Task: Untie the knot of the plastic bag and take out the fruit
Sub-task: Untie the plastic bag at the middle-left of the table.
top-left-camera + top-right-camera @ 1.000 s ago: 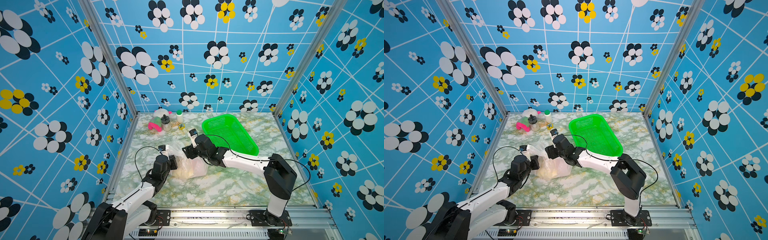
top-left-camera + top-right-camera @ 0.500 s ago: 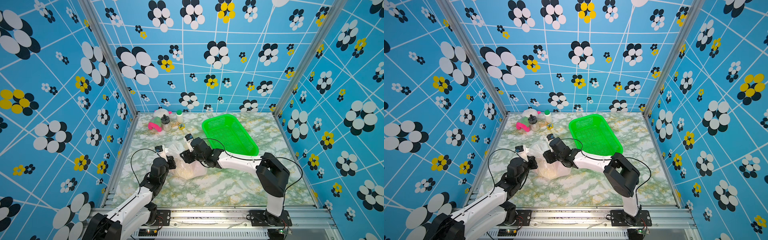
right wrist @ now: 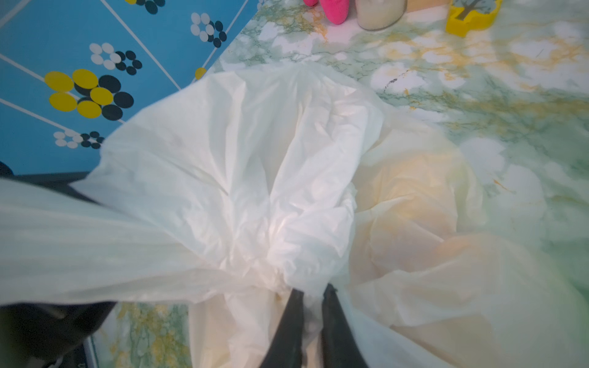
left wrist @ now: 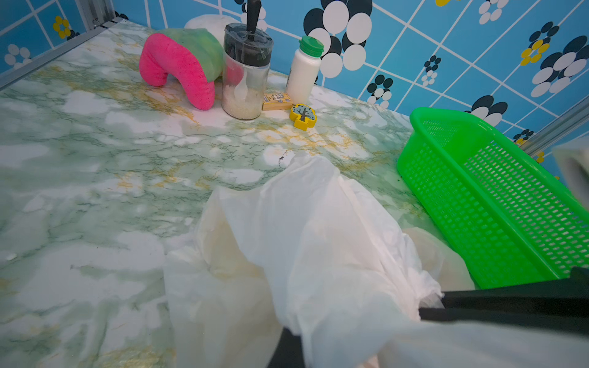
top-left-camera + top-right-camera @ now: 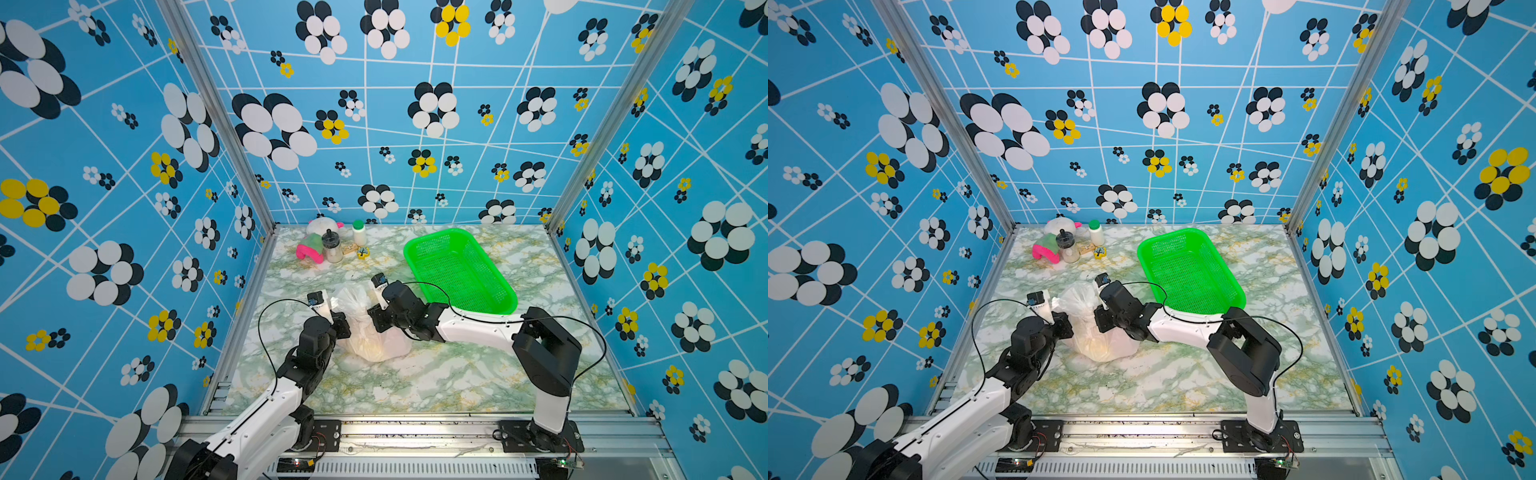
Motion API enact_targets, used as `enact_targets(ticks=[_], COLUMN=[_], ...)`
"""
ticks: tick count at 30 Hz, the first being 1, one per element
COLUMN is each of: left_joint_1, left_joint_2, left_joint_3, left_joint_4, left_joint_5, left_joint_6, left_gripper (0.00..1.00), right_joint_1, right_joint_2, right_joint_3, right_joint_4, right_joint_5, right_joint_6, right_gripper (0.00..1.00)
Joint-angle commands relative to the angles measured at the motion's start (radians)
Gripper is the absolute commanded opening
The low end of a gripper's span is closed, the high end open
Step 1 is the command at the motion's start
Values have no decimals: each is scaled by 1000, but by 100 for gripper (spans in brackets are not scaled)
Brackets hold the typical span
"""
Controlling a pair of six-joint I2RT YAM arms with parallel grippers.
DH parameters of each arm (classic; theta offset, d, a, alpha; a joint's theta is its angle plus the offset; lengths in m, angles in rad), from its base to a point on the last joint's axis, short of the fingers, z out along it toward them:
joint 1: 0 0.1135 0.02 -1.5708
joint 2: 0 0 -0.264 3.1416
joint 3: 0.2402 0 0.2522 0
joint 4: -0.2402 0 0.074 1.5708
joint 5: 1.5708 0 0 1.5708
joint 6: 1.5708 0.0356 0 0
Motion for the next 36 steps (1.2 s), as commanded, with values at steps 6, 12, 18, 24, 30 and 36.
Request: enact_targets(ticks=[6,12,18,24,30,36], left_joint_1=[8,197,312,306,121,-55], left_joint_2=[-19,-30,-26,-27,-86,-191], left_joint_3=[48,55,52,94,221,284], left_joint_4=[-74,-153,-173,-240,-449,-525], left_joint_5=[-86,67,162,164,9,-121], left_joint_6=[-56,-219,-274,-241,-96,-42], left_gripper=[0,0,0,56,99,99], right_joint_1=[3,2,3,4,5,5], right_joint_2=[-45,-157,-213,-222,-206,-203], right_joint_3=[-32,-190,-313,-336,-263,-212], right_joint_4=[-13,87,216,264,208,155], right_joint_5=[145,322,304,221,177,162], right_joint_6=[15,37,46,6,-32,-80], right_gripper=[0,0,0,0,0,0])
